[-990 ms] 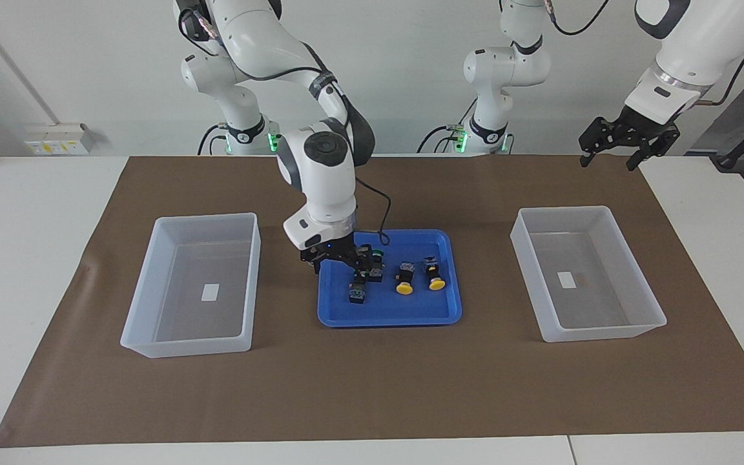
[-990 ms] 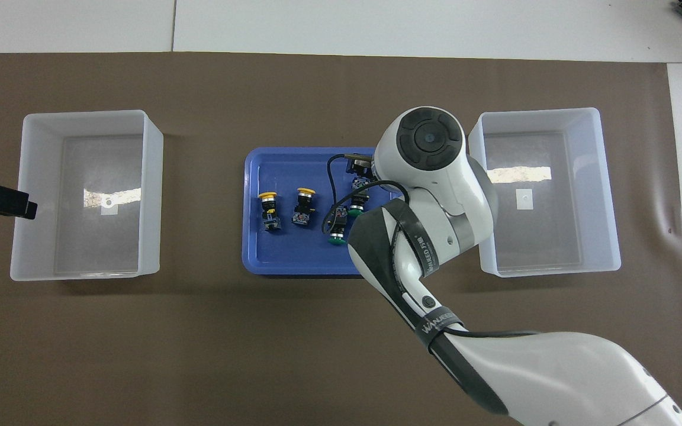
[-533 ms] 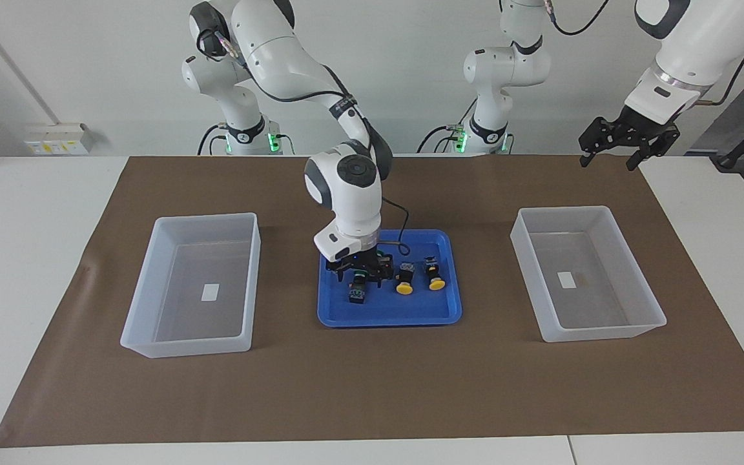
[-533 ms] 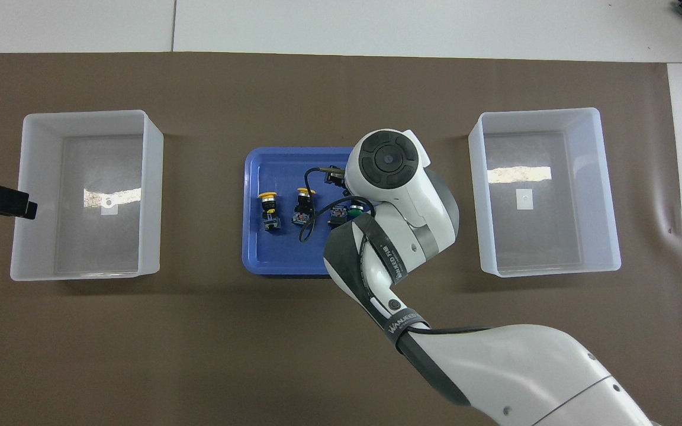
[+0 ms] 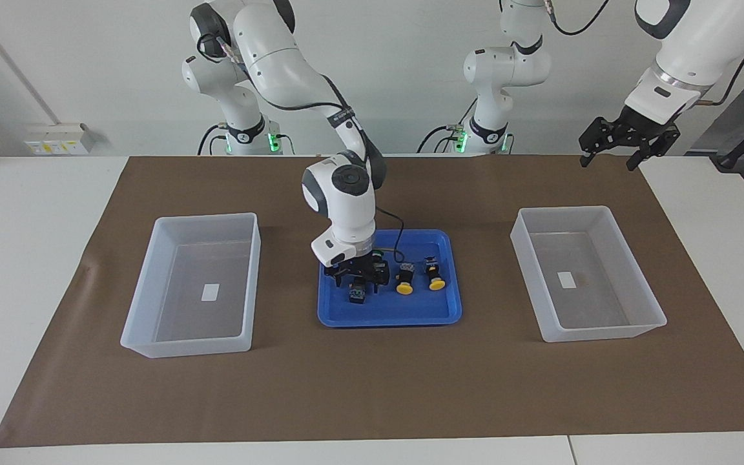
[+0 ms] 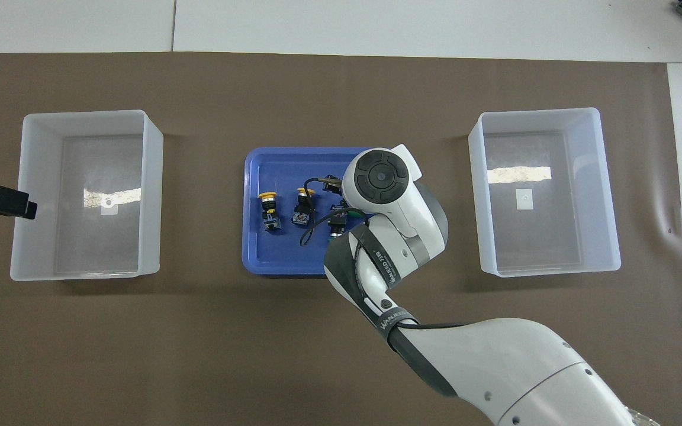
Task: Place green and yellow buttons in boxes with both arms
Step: 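Lower the right gripper and grasp the green-topped button, then carry the green button into the nearby bin and open the right gripper, then reach the left gripper to a yellow button while the right gripper reaches a green one, then grasp the yellow button with the left gripper while the right gripper grasps green, then carry the yellow button to the left bin while the right gripper carries green, then open the left gripper over its bin while the right gripper releases and withdraws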
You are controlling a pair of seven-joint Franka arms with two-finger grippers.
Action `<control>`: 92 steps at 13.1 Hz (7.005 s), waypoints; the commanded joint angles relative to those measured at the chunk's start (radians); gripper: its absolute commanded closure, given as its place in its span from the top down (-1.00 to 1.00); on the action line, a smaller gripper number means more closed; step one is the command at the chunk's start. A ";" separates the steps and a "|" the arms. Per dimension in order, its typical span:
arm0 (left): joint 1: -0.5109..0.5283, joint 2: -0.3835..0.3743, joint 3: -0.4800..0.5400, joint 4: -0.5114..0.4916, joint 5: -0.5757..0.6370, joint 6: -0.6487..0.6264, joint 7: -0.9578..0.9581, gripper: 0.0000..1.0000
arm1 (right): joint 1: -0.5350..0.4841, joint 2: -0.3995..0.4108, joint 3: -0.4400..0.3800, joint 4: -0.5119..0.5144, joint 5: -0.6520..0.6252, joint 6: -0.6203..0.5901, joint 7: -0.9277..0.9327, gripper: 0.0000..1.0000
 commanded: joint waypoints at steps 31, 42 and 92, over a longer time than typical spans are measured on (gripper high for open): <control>0.005 -0.029 -0.004 -0.030 0.007 -0.005 -0.007 1.00 | -0.568 -0.267 -0.001 -0.313 0.091 0.062 -0.882 0.39; -0.096 -0.060 -0.016 -0.108 0.007 0.056 -0.045 1.00 | -0.388 -0.330 0.012 -0.106 0.088 -0.199 -0.592 1.00; 0.101 0.331 -0.013 -0.426 0.063 1.084 0.099 0.93 | -0.526 -0.445 0.016 -0.252 0.039 -0.163 -0.732 1.00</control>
